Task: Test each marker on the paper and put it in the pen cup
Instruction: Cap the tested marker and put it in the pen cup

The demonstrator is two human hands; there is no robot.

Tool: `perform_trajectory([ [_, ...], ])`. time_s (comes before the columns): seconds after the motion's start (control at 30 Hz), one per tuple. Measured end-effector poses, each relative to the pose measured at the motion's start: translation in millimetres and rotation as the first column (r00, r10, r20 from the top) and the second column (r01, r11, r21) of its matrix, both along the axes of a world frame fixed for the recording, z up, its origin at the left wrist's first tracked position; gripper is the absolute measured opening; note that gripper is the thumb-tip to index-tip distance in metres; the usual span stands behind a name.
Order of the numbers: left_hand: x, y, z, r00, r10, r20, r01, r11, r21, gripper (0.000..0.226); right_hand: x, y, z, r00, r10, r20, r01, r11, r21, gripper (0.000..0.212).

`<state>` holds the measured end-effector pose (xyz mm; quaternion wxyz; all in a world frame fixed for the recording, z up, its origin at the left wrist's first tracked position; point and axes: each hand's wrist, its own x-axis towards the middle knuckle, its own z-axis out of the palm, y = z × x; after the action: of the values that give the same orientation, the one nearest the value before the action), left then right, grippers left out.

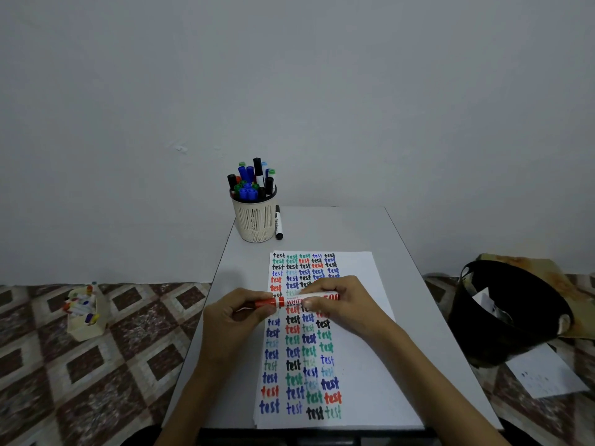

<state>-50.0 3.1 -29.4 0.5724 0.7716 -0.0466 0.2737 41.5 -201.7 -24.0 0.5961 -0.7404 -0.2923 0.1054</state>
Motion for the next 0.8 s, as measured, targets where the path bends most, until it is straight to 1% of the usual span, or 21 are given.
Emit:
perform_trajectory([
  [0.03, 0.0, -0.8, 0.2, 1.0, 0.003, 0.01, -0.003, 1.0, 0.006, 0.021, 2.7, 1.8, 3.3, 0.993, -0.011, 0.119, 0.02, 0.997, -0.075, 0.032],
  [0.07, -0.1, -1.9, 0.4, 1.0, 0.003, 0.018, -0.003, 1.0, 0.018, 0.02, 4.2, 5.3, 7.4, 0.962, 0.01, 0.274, 0.04, 0.984, -0.174, 0.034],
  [0.1, 0.3, -2.4, -0.2, 1.0, 0.003, 0.024, -0.004, 1.0, 0.031, 0.02, 4.6, 11.4, 11.2, 0.91, 0.07, 0.408, 0.047, 0.962, -0.268, 0.034],
  [0.13, 0.6, -3.0, -0.6, 1.0, 0.008, 0.03, -0.01, 0.999, 0.042, 0.02, 3.2, 18.6, 16.3, 0.852, 0.145, 0.504, 0.047, 0.936, -0.349, 0.033],
  [0.23, 1.9, -1.4, -1.8, 0.997, 0.065, 0.039, -0.066, 0.997, 0.028, 0.023, 5.1, 40.0, 34.4, 0.728, 0.293, 0.619, 0.077, 0.863, -0.499, 0.027],
  [0.3, 4.0, -1.3, -2.2, 0.996, 0.09, -0.006, -0.09, 0.996, 0.024, 0.033, 14.6, 49.6, 48.9, 0.664, 0.355, 0.658, 0.147, 0.801, -0.58, 0.023],
  [0.33, 5.7, -1.1, -3.5, 0.994, 0.098, -0.049, -0.097, 0.995, 0.026, 0.039, 22.6, 53.2, 57.4, 0.65, 0.356, 0.671, 0.194, 0.777, -0.599, 0.022],
  [0.37, 8.0, -0.7, -5.9, 0.989, 0.11, -0.099, -0.107, 0.994, 0.034, 0.045, 32.1, 56.5, 67.0, 0.654, 0.318, 0.686, 0.242, 0.772, -0.588, 0.022],
  [0.4, 10.6, 0.1, -9.2, 0.979, 0.138, -0.148, -0.129, 0.989, 0.067, 0.05, 41.4, 59.7, 77.6, 0.673, 0.243, 0.699, 0.273, 0.796, -0.54, 0.021],
  [0.43, 12.9, 1.4, -13.3, 0.966, 0.177, -0.189, -0.155, 0.98, 0.128, 0.051, 51.0, 63.6, 88.6, 0.695, 0.138, 0.706, 0.287, 0.847, -0.448, 0.02],
  [0.47, 14.6, 2.4, -16.5, 0.954, 0.212, -0.211, -0.171, 0.965, 0.199, 0.051, 60.0, 67.8, 99.8, 0.706, 0.012, 0.708, 0.296, 0.903, -0.311, 0.02],
  [0.5, 15.9, 3.3, -19.9, 0.948, 0.234, -0.215, -0.174, 0.949, 0.262, 0.05, 69.2, 72.4, 110.6, 0.709, -0.122, 0.695, 0.313, 0.937, -0.155, 0.021],
  [0.53, 16.6, 3.3, -22.1, 0.948, 0.241, -0.207, -0.168, 0.934, 0.315, 0.05, 77.9, 77.5, 121.3, 0.704, -0.248, 0.665, 0.335, 0.942, -0.004, 0.024],
  [0.57, 17.1, 2.8, -23.5, 0.949, 0.243, -0.201, -0.159, 0.92, 0.359, 0.05, 85.6, 82.6, 130.9, 0.695, -0.354, 0.626, 0.354, 0.926, 0.131, 0.032],
  [0.63, 18.2, 1.7, -26.2, 0.946, 0.249, -0.206, -0.141, 0.892, 0.429, 0.052, 99.6, 93.9, 146.9, 0.67, -0.496, 0.553, 0.371, 0.868, 0.329, 0.047],
  [0.7, 18.7, 1.3, -27.8, 0.941, 0.265, -0.211, -0.129, 0.856, 0.501, 0.056, 113.0, 106.5, 154.6, 0.661, -0.553, 0.507, 0.378, 0.829, 0.412, 0.049],
  [0.8, 19.9, 1.1, -27.8, 0.937, 0.281, -0.207, -0.121, 0.818, 0.563, 0.05, 127.9, 125.6, 155.8, 0.635, -0.558, 0.534, 0.397, 0.829, 0.394, 0.042],
])
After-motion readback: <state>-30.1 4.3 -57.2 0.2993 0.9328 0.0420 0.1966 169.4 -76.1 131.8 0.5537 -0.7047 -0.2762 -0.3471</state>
